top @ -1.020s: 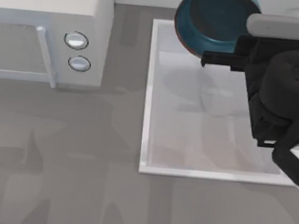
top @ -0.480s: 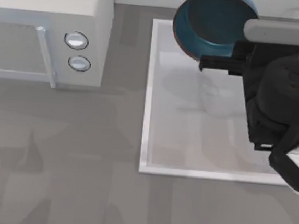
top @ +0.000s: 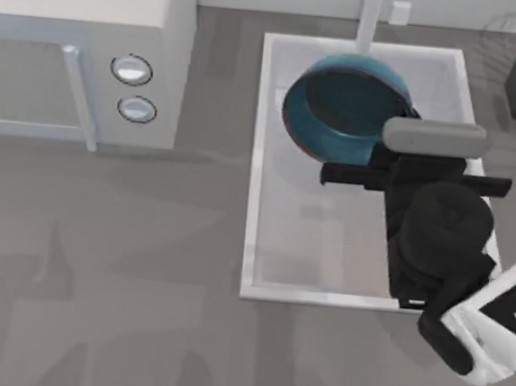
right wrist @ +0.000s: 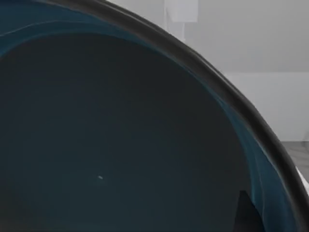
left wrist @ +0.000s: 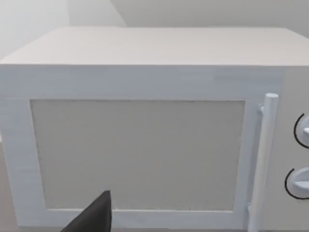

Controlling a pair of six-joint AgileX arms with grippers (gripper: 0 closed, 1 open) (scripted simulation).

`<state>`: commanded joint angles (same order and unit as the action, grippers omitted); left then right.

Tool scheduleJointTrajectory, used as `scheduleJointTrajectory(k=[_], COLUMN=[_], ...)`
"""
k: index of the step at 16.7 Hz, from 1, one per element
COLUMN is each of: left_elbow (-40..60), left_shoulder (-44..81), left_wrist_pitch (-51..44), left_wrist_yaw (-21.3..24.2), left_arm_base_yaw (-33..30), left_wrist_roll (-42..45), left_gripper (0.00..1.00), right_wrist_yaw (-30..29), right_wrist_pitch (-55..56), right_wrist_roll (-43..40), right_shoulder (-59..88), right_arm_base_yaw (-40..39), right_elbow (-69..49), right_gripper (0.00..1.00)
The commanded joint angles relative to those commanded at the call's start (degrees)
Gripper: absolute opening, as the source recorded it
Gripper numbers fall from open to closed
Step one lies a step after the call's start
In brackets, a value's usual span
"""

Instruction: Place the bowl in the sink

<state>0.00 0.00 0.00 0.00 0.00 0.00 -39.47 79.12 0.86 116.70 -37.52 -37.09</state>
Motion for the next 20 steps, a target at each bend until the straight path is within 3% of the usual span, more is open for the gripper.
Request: scheduleJointTrajectory(k=[4,10,20], left_elbow=[0.0,0.0,0.0], left_shoulder=[0.0,0.0,0.0], left_wrist_pitch=[0.0,0.0,0.0], left_wrist_yaw=[0.0,0.0,0.0], left_arm_base_yaw=[0.0,0.0,0.0], left_wrist_roll=[0.0,0.0,0.0], left_gripper=[1.00,1.00,1.00], right_wrist_yaw=[0.2,0.2,0.2], right_wrist_pitch=[11.2,13.3,13.3], right_wrist_roll=[0.0,0.1,0.1], right_shoulder=[9.2,11.1,11.1], right_arm_base_yaw=[0.3,0.3,0.3], right_elbow=[1.9,2.2,2.2], right_gripper=[0.00,0.00,0.75])
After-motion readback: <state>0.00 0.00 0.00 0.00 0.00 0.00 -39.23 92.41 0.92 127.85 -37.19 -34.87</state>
